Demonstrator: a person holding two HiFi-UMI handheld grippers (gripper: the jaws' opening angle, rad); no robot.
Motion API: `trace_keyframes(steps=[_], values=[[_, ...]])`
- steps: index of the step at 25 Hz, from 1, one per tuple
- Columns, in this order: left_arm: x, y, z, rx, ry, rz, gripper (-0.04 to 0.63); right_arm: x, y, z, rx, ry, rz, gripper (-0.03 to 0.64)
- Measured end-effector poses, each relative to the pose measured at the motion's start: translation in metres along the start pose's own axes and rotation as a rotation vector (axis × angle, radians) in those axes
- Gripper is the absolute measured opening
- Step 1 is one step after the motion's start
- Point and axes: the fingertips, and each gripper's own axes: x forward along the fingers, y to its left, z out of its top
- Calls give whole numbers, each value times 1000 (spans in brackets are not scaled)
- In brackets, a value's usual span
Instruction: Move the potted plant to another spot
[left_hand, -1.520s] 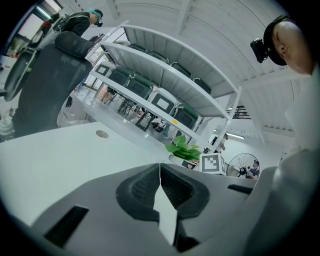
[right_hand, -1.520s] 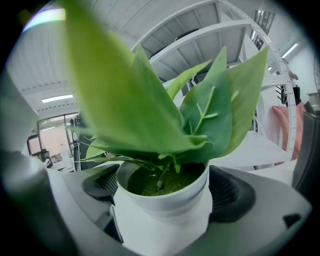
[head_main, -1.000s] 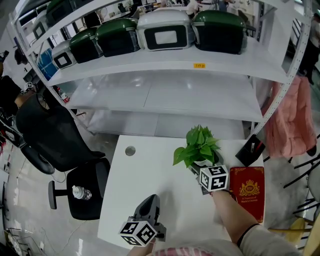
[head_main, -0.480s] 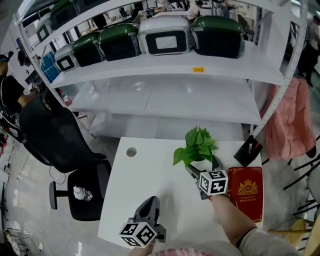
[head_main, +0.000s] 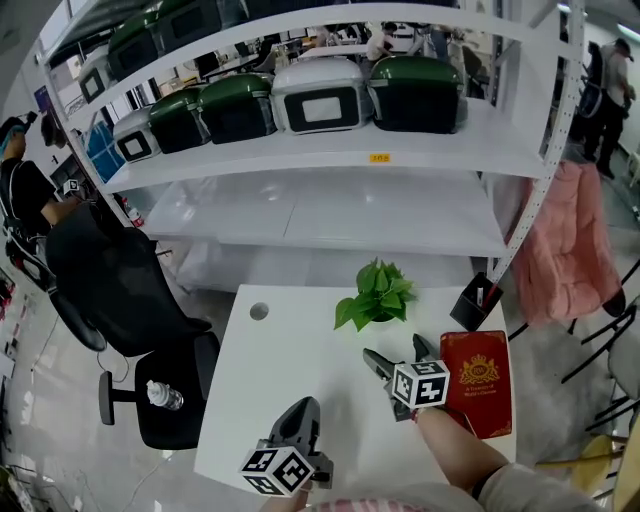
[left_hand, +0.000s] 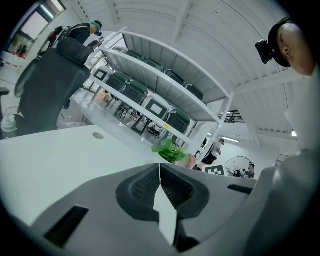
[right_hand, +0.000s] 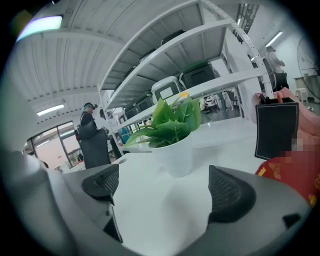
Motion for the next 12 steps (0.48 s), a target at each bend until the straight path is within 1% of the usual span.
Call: trace_keyframes(steps=[4, 8, 12], values=[[-12, -22, -6, 3, -8, -24, 25, -35, 5, -9, 15, 11, 5, 571], [-21, -48, -13, 14, -17, -60, 25, -71, 7, -9, 60, -13, 13, 557], [-31, -75, -23, 26, -18, -102, 25, -111, 2, -4, 52, -58, -19, 491]])
